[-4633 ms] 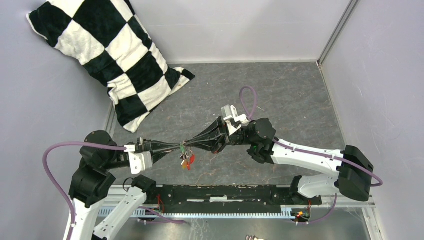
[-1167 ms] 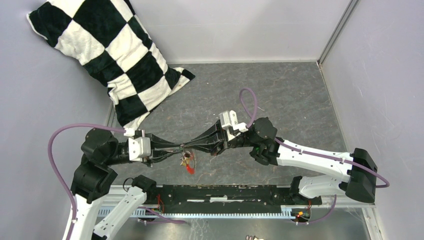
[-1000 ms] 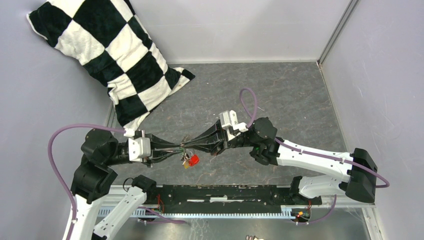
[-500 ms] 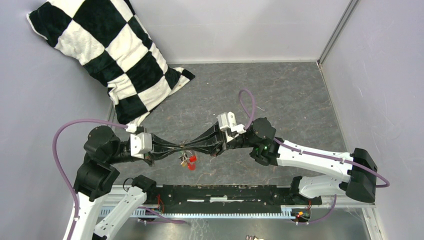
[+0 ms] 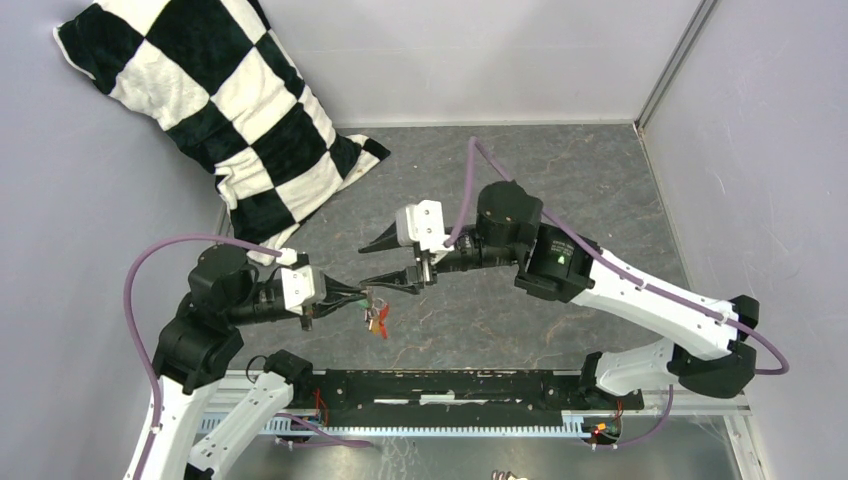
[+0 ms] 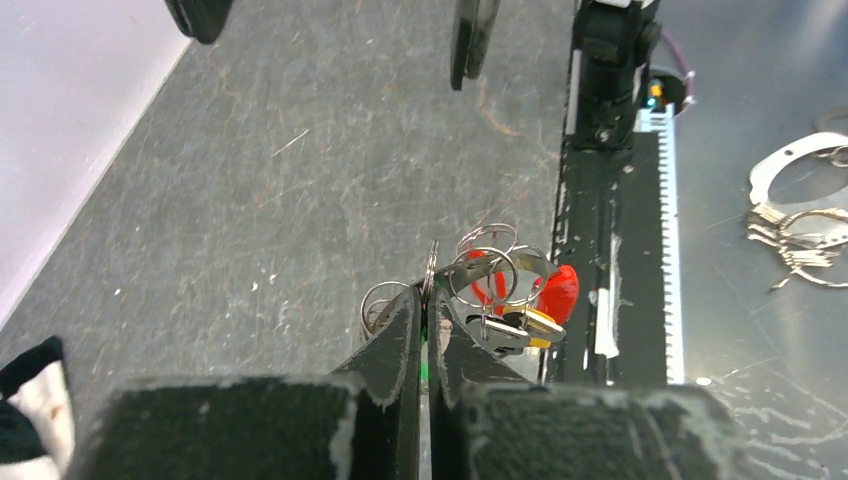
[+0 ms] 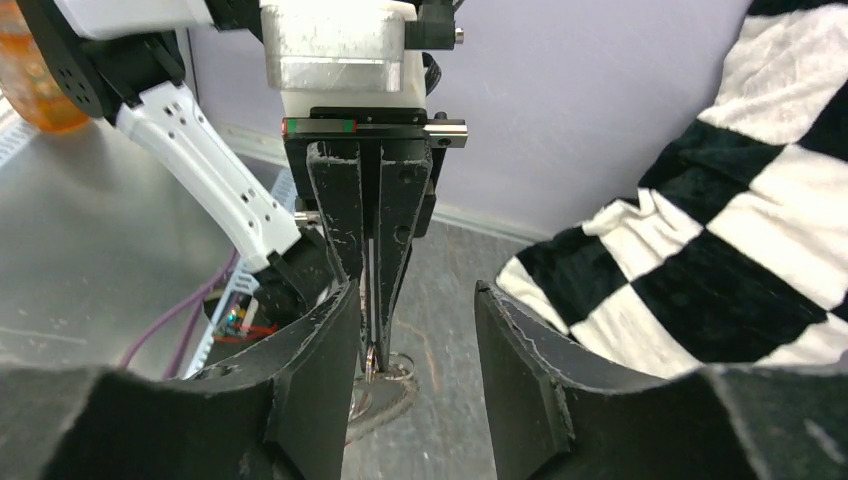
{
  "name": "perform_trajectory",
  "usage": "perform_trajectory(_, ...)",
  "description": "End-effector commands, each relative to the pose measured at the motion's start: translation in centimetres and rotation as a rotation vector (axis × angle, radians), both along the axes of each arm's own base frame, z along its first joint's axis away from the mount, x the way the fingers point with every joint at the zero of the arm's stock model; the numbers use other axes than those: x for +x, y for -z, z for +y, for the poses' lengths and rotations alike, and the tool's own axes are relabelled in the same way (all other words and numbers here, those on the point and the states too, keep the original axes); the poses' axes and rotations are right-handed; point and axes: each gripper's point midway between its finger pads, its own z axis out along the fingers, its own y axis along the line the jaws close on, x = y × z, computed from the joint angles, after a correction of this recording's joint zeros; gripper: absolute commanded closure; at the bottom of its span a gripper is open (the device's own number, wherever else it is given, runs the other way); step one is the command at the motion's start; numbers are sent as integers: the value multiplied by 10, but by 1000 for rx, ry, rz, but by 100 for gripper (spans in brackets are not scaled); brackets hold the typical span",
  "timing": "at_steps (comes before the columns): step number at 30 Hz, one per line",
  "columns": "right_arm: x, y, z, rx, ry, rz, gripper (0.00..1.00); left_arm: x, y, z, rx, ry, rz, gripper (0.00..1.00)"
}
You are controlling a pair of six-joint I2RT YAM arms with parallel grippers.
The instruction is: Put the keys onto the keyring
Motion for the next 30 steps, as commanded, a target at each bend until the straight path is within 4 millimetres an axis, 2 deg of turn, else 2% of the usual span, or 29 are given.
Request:
perform_trajectory(1,11,58,-6,-308,36,-19,48,16,2,7,66,-47,-89,98)
perform_trajectory(5,12,68,-2,-365,38,-29,51,16,2,6,66,-44,-91,98)
perform_trajectory(18,3,62,11,-363,12,-52,62,16,2,5,67,-36,-84,98)
perform_trajectory(30,8,56,23,-355,17,-53,69,8,3,5,67,1,-111,98)
